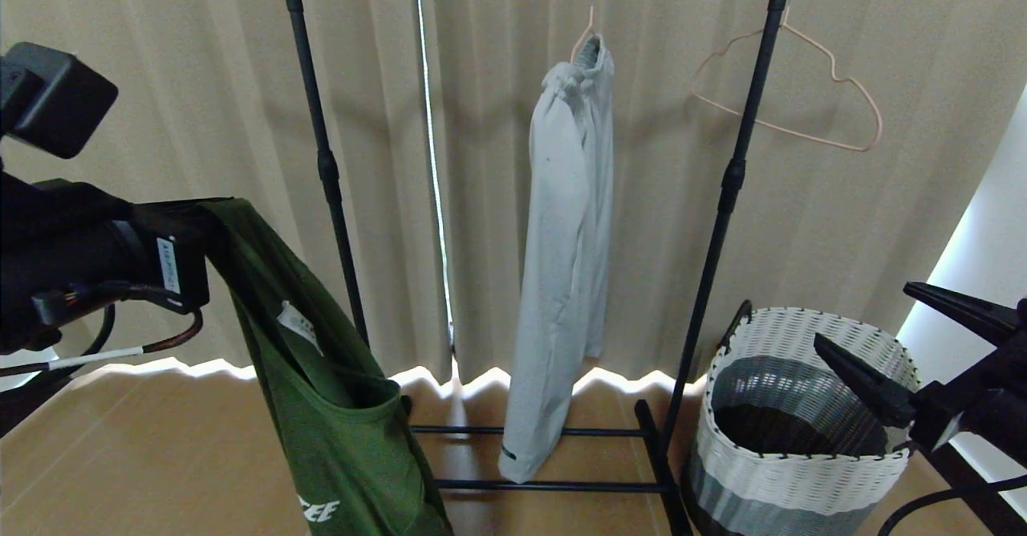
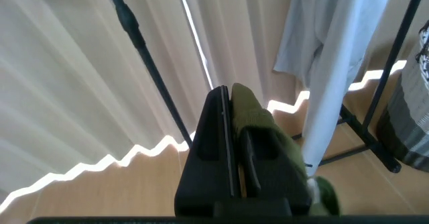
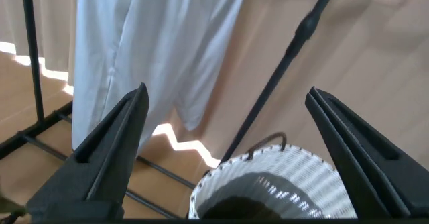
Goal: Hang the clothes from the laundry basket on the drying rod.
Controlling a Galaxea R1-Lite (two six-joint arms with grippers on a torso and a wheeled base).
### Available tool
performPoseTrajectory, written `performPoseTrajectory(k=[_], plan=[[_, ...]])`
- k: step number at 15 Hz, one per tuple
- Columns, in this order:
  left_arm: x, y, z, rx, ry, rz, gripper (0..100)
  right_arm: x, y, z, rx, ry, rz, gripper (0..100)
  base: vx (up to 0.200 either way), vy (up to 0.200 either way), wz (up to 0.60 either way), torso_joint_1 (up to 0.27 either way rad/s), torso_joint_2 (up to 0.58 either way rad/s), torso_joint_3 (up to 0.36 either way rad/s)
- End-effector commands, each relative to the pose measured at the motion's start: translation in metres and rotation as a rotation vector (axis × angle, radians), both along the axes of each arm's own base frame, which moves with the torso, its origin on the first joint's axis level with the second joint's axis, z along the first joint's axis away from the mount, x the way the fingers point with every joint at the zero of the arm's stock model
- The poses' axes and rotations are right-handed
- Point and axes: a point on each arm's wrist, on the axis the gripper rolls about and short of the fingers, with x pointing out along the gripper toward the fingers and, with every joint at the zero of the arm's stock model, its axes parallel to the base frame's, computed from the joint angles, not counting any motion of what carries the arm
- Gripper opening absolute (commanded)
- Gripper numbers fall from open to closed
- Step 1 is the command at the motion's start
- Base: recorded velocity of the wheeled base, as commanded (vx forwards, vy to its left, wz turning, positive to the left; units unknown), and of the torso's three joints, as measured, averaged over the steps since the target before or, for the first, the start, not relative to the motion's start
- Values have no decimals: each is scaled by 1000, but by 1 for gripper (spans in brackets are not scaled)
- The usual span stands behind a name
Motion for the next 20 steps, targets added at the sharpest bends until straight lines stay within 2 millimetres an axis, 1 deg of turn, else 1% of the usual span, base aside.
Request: performPoseTrajectory(k=[1,3,4,6,9,12,14,18,20], plan=[[-12,4,3,-8,-27,0,0,2,0,-4,-5,17,-5,100,0,0,0,0,0,0],[-13,4,2,-8,-23,0,0,3,-1,-7,-8,32,-11,100,0,0,0,0,0,0],[-14,5,-1,-5,-18,1,0,2,-5,-12,-12,56,-38,100,0,0,0,0,0,0],[-20,7,-3,-7,-22,-3,0,1,-13,-14,-11,63,-86,100,0,0,0,0,0,0],[-24,8,-9,0,-8,-2,0,0,-16,-18,-12,83,-114,100,0,0,0,0,0,0],[-33,13,-14,-3,-9,10,0,6,-18,-24,-16,121,-126,100,0,0,0,0,0,0],[-41,15,-22,2,6,10,0,12,-17,-30,-21,156,-126,100,0,0,0,28,-62,-13],[-46,18,-23,0,-2,13,0,13,-17,-29,2,160,-129,100,0,0,0,140,-189,-215],[-45,17,-24,2,-1,13,0,13,-17,-29,2,160,-129,100,0,0,0,198,-574,-266]])
